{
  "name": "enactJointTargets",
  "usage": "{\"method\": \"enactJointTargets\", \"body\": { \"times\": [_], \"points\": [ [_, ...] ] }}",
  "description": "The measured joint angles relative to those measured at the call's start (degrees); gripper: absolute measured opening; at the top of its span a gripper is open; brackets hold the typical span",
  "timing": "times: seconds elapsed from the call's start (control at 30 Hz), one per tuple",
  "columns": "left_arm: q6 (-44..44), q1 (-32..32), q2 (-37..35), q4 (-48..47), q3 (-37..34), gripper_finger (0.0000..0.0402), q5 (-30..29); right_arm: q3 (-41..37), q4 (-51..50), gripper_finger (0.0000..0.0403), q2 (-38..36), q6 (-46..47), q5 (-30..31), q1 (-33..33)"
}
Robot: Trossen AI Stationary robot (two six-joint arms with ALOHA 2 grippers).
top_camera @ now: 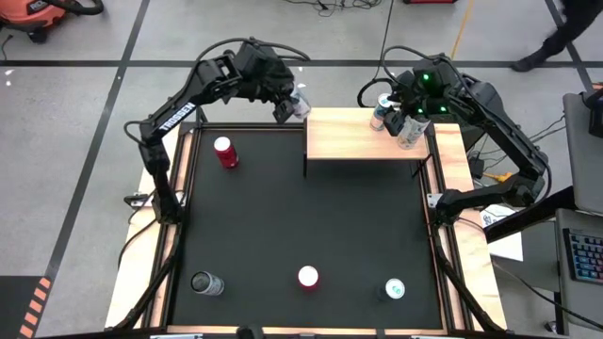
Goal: Place canned beverage on shelf
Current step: Put the top white-pink soda can on the shelf
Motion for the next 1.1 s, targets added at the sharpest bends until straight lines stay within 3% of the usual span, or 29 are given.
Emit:
{"method": "enactJointTargets", "body": {
  "times": [0.4,1.1],
  "points": [
    [1.4,0.3,6.2,5.7,-0.1,0.025,4.9,0.0,-0.1,0.0251,-0.1,-4.6,0.0,0.0],
    [1.8,2.1,12.6,10.4,-0.1,0.025,7.9,0.0,-2.9,0.0251,-0.1,-3.5,0.0,0.0]
  ]
}}
